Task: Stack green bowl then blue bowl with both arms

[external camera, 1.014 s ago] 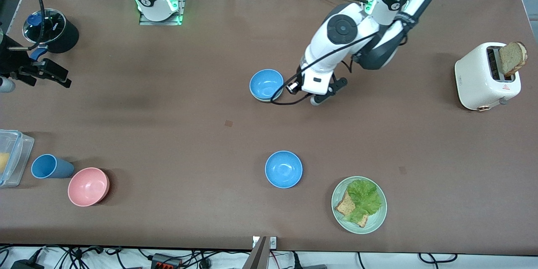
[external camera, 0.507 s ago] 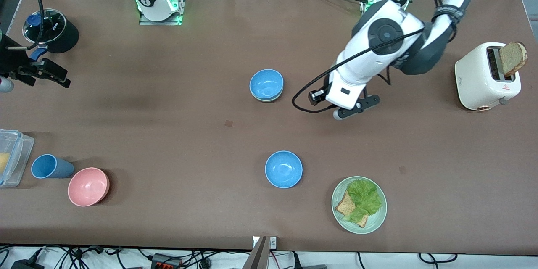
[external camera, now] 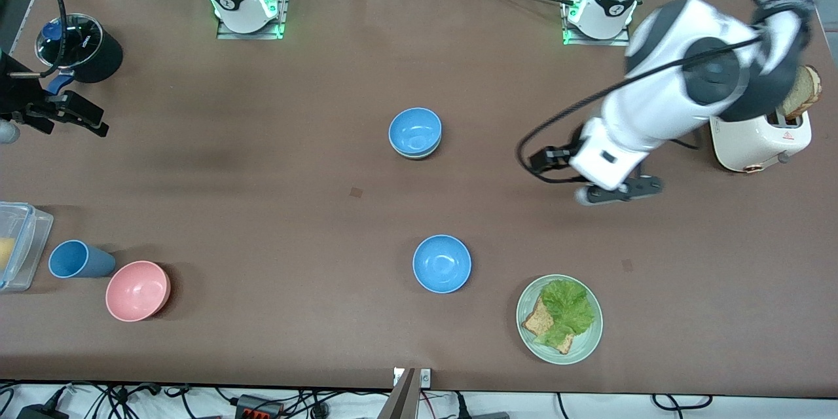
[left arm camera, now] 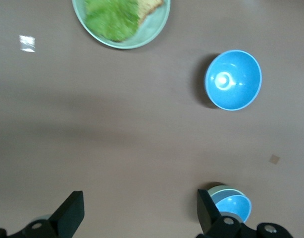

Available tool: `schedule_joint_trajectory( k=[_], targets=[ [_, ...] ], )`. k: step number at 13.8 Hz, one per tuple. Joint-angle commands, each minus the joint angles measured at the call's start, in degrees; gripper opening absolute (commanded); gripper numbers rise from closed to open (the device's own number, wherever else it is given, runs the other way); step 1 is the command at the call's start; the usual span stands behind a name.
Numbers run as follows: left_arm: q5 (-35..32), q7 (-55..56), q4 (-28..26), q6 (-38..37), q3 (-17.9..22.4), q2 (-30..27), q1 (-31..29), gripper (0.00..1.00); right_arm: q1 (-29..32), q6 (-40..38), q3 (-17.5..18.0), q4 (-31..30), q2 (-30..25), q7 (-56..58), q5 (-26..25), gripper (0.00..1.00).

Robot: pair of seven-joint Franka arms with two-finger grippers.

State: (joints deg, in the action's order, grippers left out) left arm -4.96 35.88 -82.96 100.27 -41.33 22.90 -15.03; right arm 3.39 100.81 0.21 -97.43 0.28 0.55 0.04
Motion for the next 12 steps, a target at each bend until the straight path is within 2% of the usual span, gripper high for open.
schedule_joint_trajectory(
  k=[1,5,7,8,9,10,12],
  targets=[
    [-1.5,-3.4,3.1,-5.2,1.2,-2.0,-1.4,1.00,0.3,-0.3,0.2,0.6,-0.1,0.6,-0.3,1.00],
    [0.4,-5.2,2.4,-6.5,10.1,-7.9,-0.7,1.00,0.4,-0.2,0.1,0.6,0.3,0.5,-0.1,1.00],
    [3.4,-10.5,1.8,-6.8,12.3,-10.8,0.2,1.00,0.4,-0.1,0.1,0.7,0.3,0.5,-0.1,1.00],
    [3.3,-12.4,-0.8,-6.3,12.7,-12.6,1.0,1.00,0.4,-0.1,0.1,0.7,0.3,0.5,0.0,1.00],
    [3.5,-15.6,-3.2,-5.6,14.7,-14.2,1.1,1.00,0.4,-0.2,0.1,0.7,0.3,0.5,0.0,1.00],
    [3.6,-20.6,-5.5,-3.3,17.7,-15.5,1.7,1.00,0.4,-0.1,0.1,0.6,0.3,0.5,0.0,1.00],
    [4.0,-26.6,-11.2,0.5,25.2,-19.5,7.6,1.00,0.4,-0.3,0.1,0.7,0.3,0.5,0.0,1.00]
  ],
)
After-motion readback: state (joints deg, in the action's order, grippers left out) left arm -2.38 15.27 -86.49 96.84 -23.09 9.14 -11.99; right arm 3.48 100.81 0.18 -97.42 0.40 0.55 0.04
